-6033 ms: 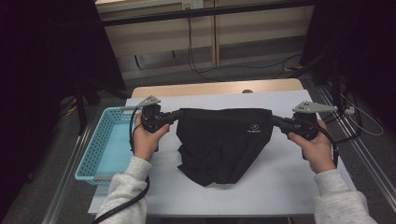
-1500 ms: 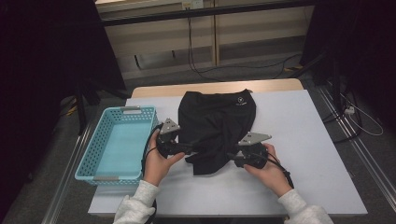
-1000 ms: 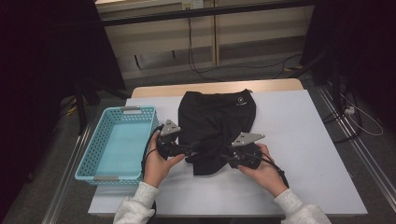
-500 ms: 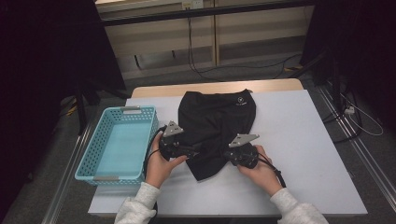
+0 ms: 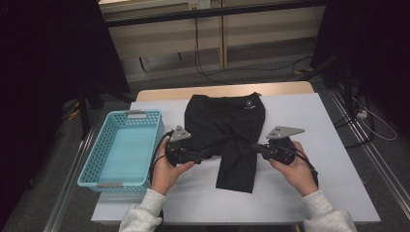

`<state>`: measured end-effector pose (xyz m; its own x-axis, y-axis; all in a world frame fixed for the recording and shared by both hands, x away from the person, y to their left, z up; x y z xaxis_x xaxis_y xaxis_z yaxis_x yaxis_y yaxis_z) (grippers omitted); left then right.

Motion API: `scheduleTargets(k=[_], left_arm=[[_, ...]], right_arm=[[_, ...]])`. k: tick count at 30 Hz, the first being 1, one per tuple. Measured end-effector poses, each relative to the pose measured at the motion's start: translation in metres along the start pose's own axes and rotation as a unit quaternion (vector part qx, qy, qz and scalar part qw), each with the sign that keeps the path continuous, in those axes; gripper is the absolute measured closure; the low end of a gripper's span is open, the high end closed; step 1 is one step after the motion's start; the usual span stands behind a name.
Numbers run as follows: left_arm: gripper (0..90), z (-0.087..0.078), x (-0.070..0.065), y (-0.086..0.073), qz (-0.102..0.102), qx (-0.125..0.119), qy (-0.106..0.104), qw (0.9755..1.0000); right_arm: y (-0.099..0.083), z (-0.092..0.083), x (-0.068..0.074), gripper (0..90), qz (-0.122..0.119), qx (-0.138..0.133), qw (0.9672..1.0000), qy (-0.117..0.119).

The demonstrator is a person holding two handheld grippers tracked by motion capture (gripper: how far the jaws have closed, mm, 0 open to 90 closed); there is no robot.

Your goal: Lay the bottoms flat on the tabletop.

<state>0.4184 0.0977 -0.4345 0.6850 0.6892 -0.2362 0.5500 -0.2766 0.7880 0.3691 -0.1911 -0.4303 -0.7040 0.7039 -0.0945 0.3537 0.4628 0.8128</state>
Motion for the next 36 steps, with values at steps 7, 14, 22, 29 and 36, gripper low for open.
scheduleTargets(k=[7, 14, 22, 29, 36], left_arm=[[19.8, 0.001, -0.002, 0.000, 0.000, 0.002, -0.006, 1.0000], [20.3, 0.004, -0.004, -0.002, -0.002, 0.005, -0.011, 0.9999], [21.5, 0.007, -0.009, -0.003, 0.005, 0.010, -0.019, 0.9998], [23.2, 0.010, -0.015, -0.004, 0.008, 0.019, -0.030, 0.9993], [25.1, 0.013, -0.022, -0.006, 0.010, 0.023, -0.044, 0.9987]], right_arm=[[-0.005, 0.017, 0.010, 90.0, -0.026, 0.036, 0.9990, -0.001], [-0.005, 0.020, 0.016, 90.0, -0.030, 0.034, 0.9989, 0.013], [-0.005, 0.033, 0.033, 90.0, -0.047, 0.052, 0.9972, 0.024], [-0.014, 0.043, 0.035, 83.4, -0.049, 0.077, 0.9956, 0.019], [-0.009, 0.027, 0.026, 63.1, -0.026, 0.043, 0.9987, 0.001]])
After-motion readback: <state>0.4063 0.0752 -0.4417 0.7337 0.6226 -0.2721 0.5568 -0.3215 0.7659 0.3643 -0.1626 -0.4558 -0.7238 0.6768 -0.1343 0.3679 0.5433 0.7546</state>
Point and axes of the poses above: each handheld gripper's, and its own axes: z roughly forward along the jaws, y roughly out of its top, x roughly to its left, the point moved 3 cm from there along z, roughly forward along the jaws, and after that the axes turned 12 degrees about -z, right-handed, at the moved point
